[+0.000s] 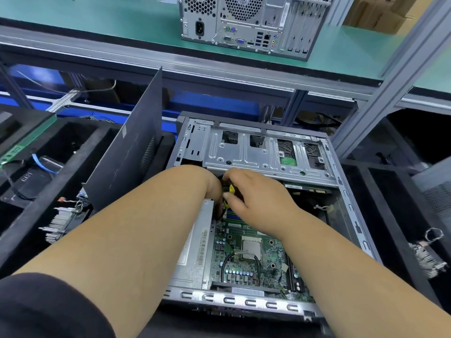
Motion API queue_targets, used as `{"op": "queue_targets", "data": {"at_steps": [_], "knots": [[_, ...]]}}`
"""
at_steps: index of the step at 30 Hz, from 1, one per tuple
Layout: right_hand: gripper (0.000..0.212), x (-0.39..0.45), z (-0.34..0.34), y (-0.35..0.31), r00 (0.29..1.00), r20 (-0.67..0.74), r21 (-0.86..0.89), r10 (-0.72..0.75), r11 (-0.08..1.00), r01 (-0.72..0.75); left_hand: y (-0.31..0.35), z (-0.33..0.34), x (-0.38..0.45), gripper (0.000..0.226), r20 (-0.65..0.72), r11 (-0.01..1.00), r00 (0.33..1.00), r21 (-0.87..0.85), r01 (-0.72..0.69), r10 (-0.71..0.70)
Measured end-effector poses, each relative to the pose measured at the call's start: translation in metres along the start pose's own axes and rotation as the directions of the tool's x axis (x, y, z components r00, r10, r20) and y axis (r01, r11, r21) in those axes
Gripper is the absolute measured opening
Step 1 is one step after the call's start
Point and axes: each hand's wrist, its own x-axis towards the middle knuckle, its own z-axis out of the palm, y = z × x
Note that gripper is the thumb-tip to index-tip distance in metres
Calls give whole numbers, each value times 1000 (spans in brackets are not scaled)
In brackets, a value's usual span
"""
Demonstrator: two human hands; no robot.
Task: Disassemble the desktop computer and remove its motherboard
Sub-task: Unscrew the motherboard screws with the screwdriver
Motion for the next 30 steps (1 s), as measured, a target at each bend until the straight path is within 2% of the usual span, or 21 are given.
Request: {"op": "queue_targets", "data": {"at_steps": [3,5,8,12,14,17,20,23,26,30], "knots": [[33,1,0,0,1000,-19,-94,14,995,-15,-4,0,3,12,-31,1000,1000,3,0,0],[27,1,0,-1,1000,-12,-22,-12,1000,12,-4,1,5,12,1,1000,1000,-1,3,-3],[35,0,0,-1,1000,11,73,-21,997,20,-2,2,6,12,50,1000,999,-20,11,-10],[34,1,3,-1,999,-38,-123,12,992,-16,-3,0,3,21,4,999,1000,47,9,-9],[36,2,3,-1,999,-44,-164,20,986,-27,-3,0,4,15,-19,998,1000,66,-4,5],[30,1,3,-1,1000,-23,-37,11,999,-11,-1,1,4,13,29,1000,1000,30,0,-1],[34,1,2,-3,1000,9,94,28,995,-28,-1,1,3,20,41,999,998,-8,37,-37],[28,3,4,-4,999,-24,-53,37,998,-38,-3,0,3,17,1,999,999,-3,42,-42],[35,5,4,-3,997,-62,-150,51,987,-60,-4,0,4,16,-32,1000,999,15,28,-27],[26,2,4,-3,999,-36,67,34,997,-31,-1,1,3,18,14,999,999,8,47,-48]]}}
